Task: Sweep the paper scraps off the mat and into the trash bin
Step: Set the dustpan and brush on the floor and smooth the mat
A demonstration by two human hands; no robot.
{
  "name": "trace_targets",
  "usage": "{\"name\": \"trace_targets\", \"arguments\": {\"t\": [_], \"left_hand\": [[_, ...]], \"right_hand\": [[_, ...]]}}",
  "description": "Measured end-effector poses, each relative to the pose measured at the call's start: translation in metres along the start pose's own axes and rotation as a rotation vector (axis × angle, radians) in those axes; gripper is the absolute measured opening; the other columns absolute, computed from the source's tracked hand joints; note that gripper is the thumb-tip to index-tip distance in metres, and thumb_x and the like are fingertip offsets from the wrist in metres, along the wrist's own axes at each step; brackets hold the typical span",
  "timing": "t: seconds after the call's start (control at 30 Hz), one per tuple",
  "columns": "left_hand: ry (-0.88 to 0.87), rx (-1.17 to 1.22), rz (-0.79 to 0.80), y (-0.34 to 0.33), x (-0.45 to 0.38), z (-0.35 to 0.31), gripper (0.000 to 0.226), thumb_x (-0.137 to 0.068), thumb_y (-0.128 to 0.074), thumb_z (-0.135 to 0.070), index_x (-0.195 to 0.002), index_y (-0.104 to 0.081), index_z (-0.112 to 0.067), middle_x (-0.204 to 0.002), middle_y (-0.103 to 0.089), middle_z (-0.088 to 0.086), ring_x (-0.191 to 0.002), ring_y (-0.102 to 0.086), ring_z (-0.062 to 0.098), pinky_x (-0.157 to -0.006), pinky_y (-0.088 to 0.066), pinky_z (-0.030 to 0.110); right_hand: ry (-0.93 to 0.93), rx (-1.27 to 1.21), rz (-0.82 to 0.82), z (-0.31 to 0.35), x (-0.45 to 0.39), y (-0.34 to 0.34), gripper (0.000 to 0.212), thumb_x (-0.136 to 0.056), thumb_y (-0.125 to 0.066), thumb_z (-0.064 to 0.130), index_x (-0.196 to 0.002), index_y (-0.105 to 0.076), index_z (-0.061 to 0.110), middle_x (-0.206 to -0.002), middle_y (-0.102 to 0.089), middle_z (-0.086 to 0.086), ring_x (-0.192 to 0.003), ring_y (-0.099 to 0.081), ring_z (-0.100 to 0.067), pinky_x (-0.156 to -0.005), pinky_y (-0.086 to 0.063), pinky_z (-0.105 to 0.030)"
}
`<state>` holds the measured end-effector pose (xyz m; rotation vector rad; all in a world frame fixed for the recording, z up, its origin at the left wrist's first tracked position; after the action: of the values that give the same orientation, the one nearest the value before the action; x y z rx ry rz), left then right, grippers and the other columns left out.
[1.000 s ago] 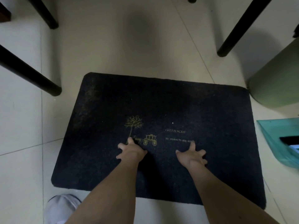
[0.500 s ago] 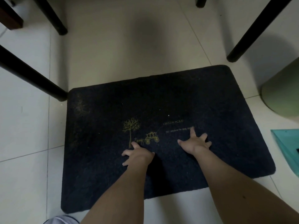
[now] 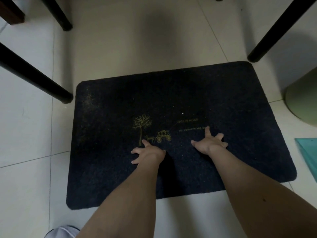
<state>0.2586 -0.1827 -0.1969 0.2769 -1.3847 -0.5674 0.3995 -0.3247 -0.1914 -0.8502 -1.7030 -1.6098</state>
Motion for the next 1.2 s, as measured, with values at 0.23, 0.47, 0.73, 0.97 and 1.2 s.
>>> {"name": "trace_targets", "arguments": {"t": [0.23,0.47,0.73,0.97,1.2], "left_hand": [[0.019,0.02,-0.009,0.0,0.002,-0.003,0.104,-0.084,-0.055,-0.06,-0.151,0.017,-0.028,-0.155,0.012,0.024,-0.144,-0.005,0.046,-0.112,-0.026,0.055],[0.005,-0.015,0.005,0.0,-0.005,-0.002,0.104,-0.083,-0.053,-0.062,-0.152,0.016,-0.027,-0.155,0.008,0.025,-0.142,-0.008,0.049,-0.111,-0.029,0.054],[0.01,-0.033,0.034,0.0,-0.007,-0.003,0.109,-0.08,-0.054,-0.065,-0.151,0.019,-0.026,-0.155,0.004,0.025,-0.142,-0.004,0.05,-0.114,-0.026,0.055],[-0.077,-0.032,0.012,0.0,-0.008,-0.001,0.096,-0.087,-0.053,-0.051,-0.153,0.008,-0.019,-0.157,-0.004,0.022,-0.141,-0.013,0.05,-0.113,-0.023,0.055],[-0.049,0.085,0.048,0.013,0.002,0.015,0.087,-0.091,-0.05,-0.045,-0.154,0.006,-0.022,-0.158,0.002,0.018,-0.143,-0.013,0.043,-0.114,-0.025,0.049]], "right_hand": [[0.02,0.054,0.002,-0.001,0.001,0.003,0.097,-0.08,-0.048,0.071,-0.147,0.014,0.038,-0.153,0.008,-0.018,-0.139,-0.009,-0.044,-0.115,-0.02,-0.052],[0.028,0.076,-0.004,-0.001,0.002,0.004,0.098,-0.08,-0.048,0.07,-0.148,0.014,0.037,-0.153,0.007,-0.018,-0.139,-0.01,-0.044,-0.116,-0.019,-0.051],[0.028,0.079,-0.001,0.0,0.005,0.005,0.095,-0.083,-0.048,0.067,-0.148,0.014,0.036,-0.154,0.009,-0.019,-0.14,-0.008,-0.044,-0.116,-0.018,-0.051],[0.03,0.023,0.002,0.0,0.008,0.001,0.094,-0.084,-0.049,0.065,-0.146,0.017,0.038,-0.155,0.015,-0.017,-0.141,-0.002,-0.046,-0.117,-0.015,-0.053],[0.079,-0.066,-0.042,-0.006,0.016,0.005,0.084,-0.09,-0.046,0.056,-0.148,0.011,0.036,-0.157,0.009,-0.011,-0.141,-0.006,-0.044,-0.114,-0.021,-0.054]]}}
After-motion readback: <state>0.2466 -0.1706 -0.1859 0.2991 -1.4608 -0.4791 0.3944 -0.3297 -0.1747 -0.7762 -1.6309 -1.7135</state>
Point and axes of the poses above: each hand's wrist, its own x-axis away from the middle knuckle, its own y-axis out of the back of the hand, z = x × y, the point moved 2 cm from there along -x, towards the middle knuckle
